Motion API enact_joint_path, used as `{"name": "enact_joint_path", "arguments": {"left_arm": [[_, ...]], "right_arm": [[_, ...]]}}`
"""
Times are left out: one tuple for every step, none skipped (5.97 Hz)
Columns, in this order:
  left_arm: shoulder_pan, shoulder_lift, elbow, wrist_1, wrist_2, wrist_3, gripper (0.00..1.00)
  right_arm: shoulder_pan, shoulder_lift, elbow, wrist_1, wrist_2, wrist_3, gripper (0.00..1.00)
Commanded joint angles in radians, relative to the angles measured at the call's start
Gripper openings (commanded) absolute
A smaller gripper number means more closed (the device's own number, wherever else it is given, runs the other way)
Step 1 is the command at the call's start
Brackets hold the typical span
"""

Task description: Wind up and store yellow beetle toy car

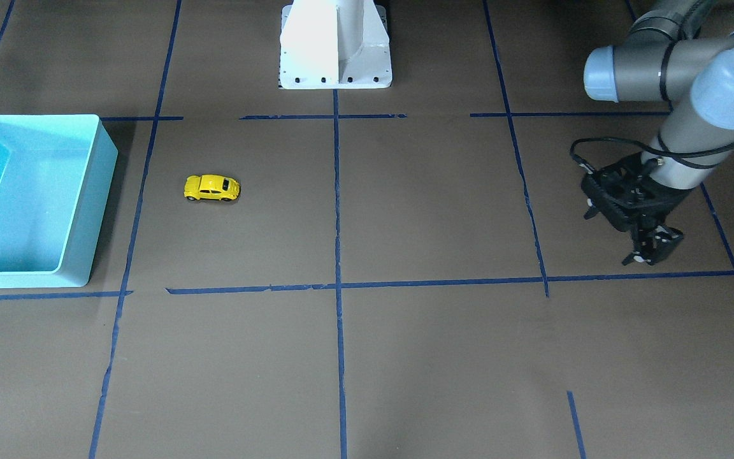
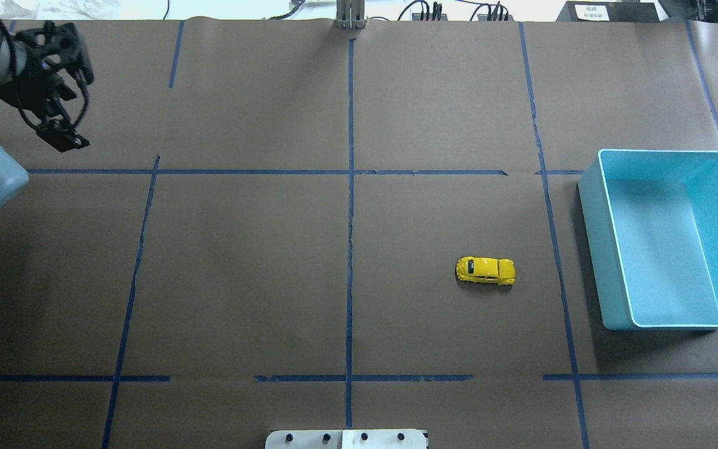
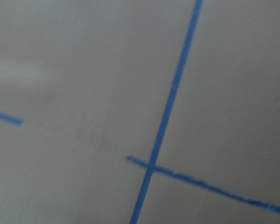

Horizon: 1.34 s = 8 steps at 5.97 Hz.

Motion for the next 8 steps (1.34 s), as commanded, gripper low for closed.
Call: {"name": "enact_joint_path", "arguments": {"left_arm": [[-0.14, 0.05, 0.081, -0.005, -0.153, -0.113, 1.0], [-0.207, 0.074, 0.127, -0.004, -0.194, -0.119, 1.0], [-0.261, 0.12, 0.14, -0.004, -0.194, -0.122, 1.0], [-0.336, 0.177, 0.142, -0.002, -0.194, -0.123, 1.0], [-0.402, 0.237, 0.142, -0.001, -0.197, -0.123, 1.0], [-0.462, 0.283, 0.152, -0.001, -0.197, -0.129, 1.0], [-0.505, 0.314, 0.175, -0.001, -0.199, -0.129, 1.0], [-0.521, 0.314, 0.183, 0.012, -0.197, -0.151, 1.0]], "right_arm": [[-0.095, 0.047, 0.098, 0.017, 0.019, -0.026, 1.0], [-0.219, 0.109, 0.105, 0.034, 0.025, -0.072, 1.0], [-0.346, 0.152, 0.117, 0.074, 0.027, -0.108, 1.0], [-0.456, 0.172, 0.117, 0.123, -0.02, -0.223, 1.0], [-0.525, 0.168, 0.116, 0.191, -0.044, -0.322, 1.0], [-0.599, 0.132, 0.1, 0.307, -0.07, -0.355, 1.0], [-0.659, 0.119, 0.034, 0.433, -0.074, -0.369, 1.0], [-0.72, 0.117, -0.034, 0.536, -0.091, -0.36, 1.0]]}}
